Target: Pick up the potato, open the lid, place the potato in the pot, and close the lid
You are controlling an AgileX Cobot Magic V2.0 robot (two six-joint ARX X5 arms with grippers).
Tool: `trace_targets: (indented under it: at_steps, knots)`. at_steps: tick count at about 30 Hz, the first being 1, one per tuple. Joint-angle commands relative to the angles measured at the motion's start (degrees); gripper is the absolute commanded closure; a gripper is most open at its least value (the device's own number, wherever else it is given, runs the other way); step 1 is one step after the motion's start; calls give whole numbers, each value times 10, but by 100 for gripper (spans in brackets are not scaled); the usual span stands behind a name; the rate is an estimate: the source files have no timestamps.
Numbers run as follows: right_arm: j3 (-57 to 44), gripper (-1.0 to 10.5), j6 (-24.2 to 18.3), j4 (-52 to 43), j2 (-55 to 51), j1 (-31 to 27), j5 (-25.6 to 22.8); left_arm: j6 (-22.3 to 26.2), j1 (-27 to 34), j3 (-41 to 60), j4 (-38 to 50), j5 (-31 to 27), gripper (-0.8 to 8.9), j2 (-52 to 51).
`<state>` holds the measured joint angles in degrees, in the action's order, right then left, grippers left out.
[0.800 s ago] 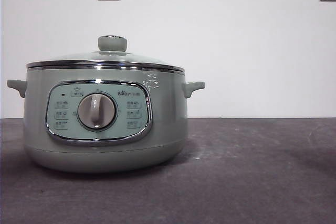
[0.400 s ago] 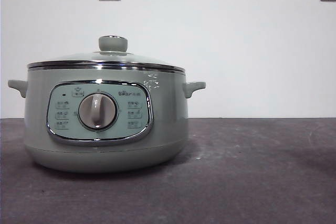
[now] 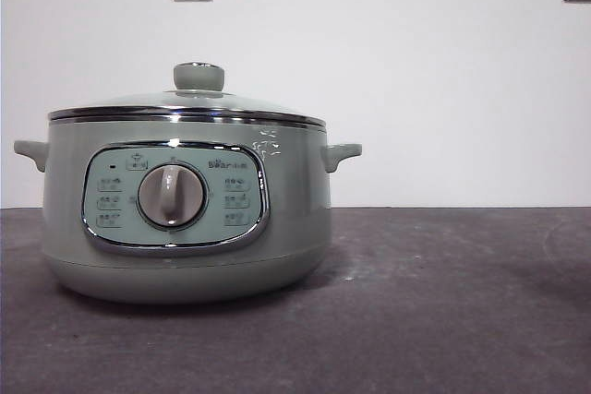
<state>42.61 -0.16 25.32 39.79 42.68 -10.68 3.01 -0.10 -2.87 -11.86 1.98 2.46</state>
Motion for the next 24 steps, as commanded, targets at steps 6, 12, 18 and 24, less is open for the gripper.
trace_targets:
  at_steps: [6, 12, 18, 24]
  knots:
    - [-5, 946, 7, -3, -1, 0, -2, 0, 2, 22, -2, -2, 817, -20]
    - [-5, 946, 7, -3, -1, 0, -2, 0, 2, 22, 2, -2, 817, -23]
    - [-5, 946, 7, -3, -1, 0, -2, 0, 2, 22, 2, -3, 817, -23]
    - [-5, 946, 7, -3, -1, 0, -2, 0, 2, 22, 2, -3, 817, -23]
